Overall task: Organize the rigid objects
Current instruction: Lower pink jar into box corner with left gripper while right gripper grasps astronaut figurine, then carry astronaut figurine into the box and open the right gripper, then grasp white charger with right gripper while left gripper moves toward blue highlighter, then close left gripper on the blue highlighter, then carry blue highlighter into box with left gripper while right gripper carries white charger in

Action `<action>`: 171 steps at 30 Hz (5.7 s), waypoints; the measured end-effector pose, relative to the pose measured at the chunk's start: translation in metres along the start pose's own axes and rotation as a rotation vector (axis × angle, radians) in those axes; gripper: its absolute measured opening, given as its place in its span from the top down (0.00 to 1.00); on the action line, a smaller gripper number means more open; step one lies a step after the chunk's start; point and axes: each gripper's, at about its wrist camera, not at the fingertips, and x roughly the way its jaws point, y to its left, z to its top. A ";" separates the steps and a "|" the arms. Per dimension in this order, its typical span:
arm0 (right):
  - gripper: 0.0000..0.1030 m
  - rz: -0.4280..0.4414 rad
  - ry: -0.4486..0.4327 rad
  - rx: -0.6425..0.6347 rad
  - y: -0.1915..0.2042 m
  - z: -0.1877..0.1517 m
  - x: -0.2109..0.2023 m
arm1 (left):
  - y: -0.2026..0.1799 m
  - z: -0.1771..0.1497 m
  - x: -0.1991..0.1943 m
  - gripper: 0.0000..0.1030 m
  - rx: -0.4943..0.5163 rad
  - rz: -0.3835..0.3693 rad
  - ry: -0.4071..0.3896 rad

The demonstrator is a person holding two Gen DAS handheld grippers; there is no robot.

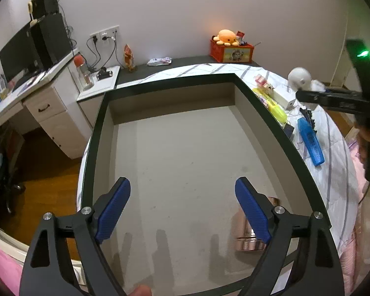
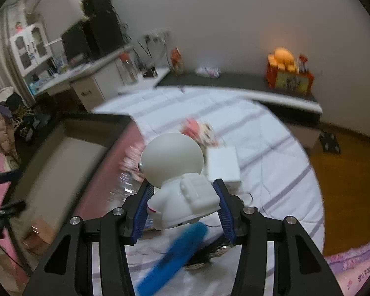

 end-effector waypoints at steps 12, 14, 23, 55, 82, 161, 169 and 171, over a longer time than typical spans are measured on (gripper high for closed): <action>0.50 0.148 0.122 -0.236 0.132 -0.008 0.036 | 0.009 -0.018 -0.018 0.04 0.008 0.023 -0.013; 0.50 0.118 0.133 -0.244 0.136 -0.012 0.043 | 0.012 -0.022 -0.022 0.03 0.003 0.022 -0.017; 0.46 0.093 0.105 -0.234 0.142 -0.021 0.028 | 0.001 -0.024 -0.030 0.00 0.003 0.022 -0.040; 0.29 -0.019 -0.011 0.069 -0.055 -0.043 -0.025 | -0.148 0.059 0.013 0.00 0.206 0.019 -0.030; 0.47 0.002 0.160 -0.073 -0.077 0.008 0.088 | -0.162 0.076 0.069 0.00 0.087 0.096 0.096; 0.60 0.051 0.131 -0.058 -0.066 -0.017 0.029 | -0.198 0.048 0.051 0.86 0.257 -0.029 0.129; 0.60 0.037 0.108 -0.075 -0.043 -0.025 -0.001 | -0.176 0.049 0.025 0.86 0.229 -0.046 0.076; 0.60 0.031 0.111 -0.082 -0.037 -0.028 -0.008 | -0.173 0.048 0.021 0.86 0.228 -0.055 0.066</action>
